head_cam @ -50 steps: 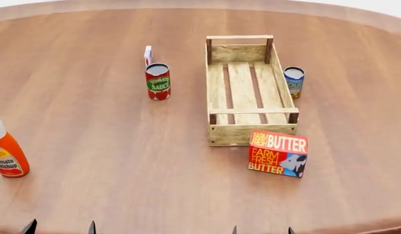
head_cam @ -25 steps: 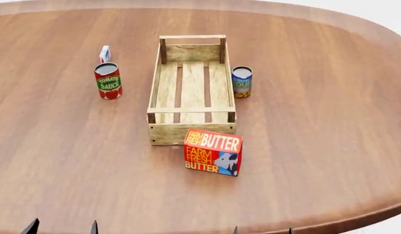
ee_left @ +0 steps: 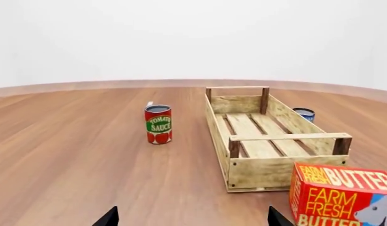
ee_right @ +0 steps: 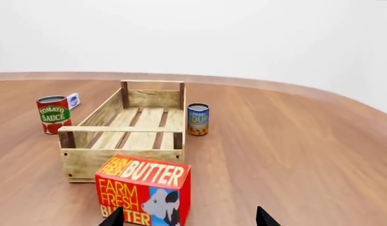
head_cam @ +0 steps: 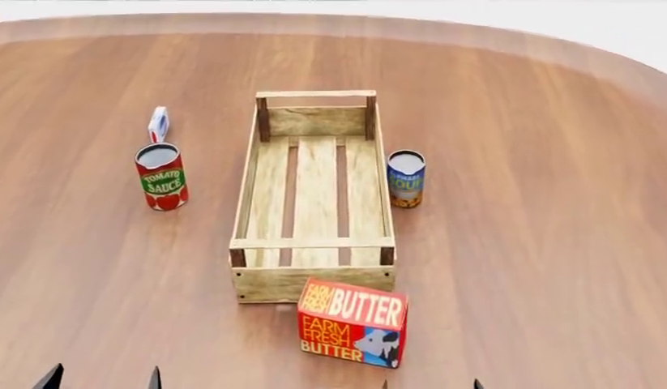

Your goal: Pick up the butter and put it in the tray.

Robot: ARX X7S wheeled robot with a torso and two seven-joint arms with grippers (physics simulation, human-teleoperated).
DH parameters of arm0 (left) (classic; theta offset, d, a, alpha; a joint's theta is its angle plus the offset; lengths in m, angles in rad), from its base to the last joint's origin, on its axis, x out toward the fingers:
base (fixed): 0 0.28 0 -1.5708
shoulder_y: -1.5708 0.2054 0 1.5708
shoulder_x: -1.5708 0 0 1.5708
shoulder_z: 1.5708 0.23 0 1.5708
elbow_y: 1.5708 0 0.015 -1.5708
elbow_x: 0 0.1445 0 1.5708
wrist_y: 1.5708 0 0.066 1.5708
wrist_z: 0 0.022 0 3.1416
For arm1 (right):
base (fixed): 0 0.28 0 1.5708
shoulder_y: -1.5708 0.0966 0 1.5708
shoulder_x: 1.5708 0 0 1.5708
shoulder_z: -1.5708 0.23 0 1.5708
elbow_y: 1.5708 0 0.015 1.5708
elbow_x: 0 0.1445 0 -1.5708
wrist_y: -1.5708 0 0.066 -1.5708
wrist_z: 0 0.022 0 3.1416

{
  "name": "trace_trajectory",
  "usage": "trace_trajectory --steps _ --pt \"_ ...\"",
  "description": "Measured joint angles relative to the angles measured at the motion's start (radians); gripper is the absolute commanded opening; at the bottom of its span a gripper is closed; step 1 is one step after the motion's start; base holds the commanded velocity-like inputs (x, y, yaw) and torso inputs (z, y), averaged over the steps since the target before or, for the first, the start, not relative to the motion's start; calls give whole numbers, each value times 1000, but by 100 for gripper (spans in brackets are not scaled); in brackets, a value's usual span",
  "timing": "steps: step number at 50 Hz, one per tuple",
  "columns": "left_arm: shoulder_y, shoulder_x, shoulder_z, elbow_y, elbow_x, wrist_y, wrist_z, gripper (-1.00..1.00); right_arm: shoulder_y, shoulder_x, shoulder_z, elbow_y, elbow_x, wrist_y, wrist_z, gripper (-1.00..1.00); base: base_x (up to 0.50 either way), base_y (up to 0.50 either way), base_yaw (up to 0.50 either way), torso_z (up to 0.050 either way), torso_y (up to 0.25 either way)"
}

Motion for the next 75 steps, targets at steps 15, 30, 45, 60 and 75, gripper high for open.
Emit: trace_trajectory --steps 15,30,45,60,75 --pt "-2 -13 13 0 -12 2 -16 100 -3 15 -21 -6 4 -8 11 100 500 0 0 0 0" --pt "-3 -24 25 1 -22 4 -30 100 -6 28 -36 -11 12 -13 21 100 500 0 0 0 0" --pt "-6 -35 37 7 -30 2 -42 100 -4 35 -41 -15 33 -11 31 100 299 0 0 0 1" --pt "-6 -42 47 1 -41 6 -51 100 50 47 -26 -130 104 212 80 100 0 0 0 0 0" --pt "-16 -45 53 -9 -54 10 -62 100 415 98 38 -440 272 869 147 100 0 0 0 0 0"
